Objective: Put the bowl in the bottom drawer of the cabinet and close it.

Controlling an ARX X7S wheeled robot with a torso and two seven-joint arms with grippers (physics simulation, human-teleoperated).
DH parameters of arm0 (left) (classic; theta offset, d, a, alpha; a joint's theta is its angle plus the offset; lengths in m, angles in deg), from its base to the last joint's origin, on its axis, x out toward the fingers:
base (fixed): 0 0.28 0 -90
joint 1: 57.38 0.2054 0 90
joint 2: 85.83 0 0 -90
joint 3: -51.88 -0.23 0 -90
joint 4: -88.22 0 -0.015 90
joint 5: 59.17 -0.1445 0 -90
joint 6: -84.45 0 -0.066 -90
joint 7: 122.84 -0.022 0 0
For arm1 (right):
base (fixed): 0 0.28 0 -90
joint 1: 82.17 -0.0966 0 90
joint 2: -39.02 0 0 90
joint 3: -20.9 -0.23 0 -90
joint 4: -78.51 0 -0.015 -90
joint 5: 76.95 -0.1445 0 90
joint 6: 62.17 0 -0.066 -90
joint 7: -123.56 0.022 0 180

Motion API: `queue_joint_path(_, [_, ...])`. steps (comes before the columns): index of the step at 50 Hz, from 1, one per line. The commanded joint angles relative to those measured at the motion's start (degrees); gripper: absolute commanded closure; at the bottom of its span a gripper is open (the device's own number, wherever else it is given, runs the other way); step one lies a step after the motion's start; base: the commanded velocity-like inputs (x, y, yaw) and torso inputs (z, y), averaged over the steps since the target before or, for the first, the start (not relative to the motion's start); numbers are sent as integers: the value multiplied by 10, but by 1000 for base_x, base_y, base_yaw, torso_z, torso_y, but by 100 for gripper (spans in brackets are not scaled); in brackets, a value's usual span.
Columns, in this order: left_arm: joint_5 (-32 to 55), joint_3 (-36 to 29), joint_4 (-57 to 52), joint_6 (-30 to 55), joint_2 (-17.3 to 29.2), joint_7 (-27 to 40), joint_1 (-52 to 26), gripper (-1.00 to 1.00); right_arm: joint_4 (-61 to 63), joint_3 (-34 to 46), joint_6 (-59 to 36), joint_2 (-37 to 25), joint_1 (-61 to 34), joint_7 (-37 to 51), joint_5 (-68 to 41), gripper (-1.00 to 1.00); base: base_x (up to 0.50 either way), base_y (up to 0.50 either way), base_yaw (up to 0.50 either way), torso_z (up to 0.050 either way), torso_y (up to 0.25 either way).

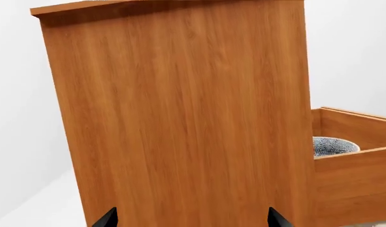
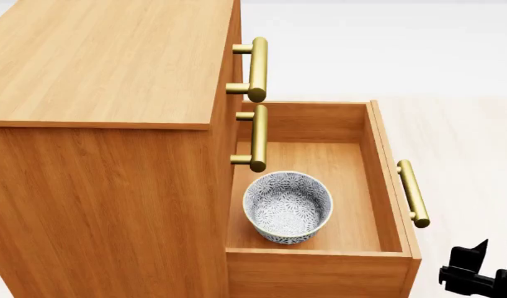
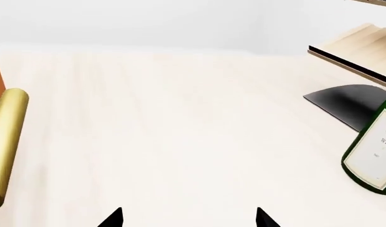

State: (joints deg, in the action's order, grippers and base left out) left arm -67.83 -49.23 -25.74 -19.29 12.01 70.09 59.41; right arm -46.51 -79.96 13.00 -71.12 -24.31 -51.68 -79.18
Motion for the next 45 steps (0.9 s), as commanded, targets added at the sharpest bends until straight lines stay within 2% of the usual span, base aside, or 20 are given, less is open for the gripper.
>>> queue_joint_path(1, [-16,39,5,-23,-39,-29,21,-100,-90,13,35,7,-48,-18,11,-100,0,0,0,0,0])
queue_joint_path(20, [-4,26,8,-26,-20,-8,19,-100,-218,74,110,49,-110,-43,40,-100,0,0,0,0,0])
queue_joint_path(45, [1,12,5,-22,-1,14,17,-100,-242,93,129,81,-123,-63,37,-100,0,0,0,0,0])
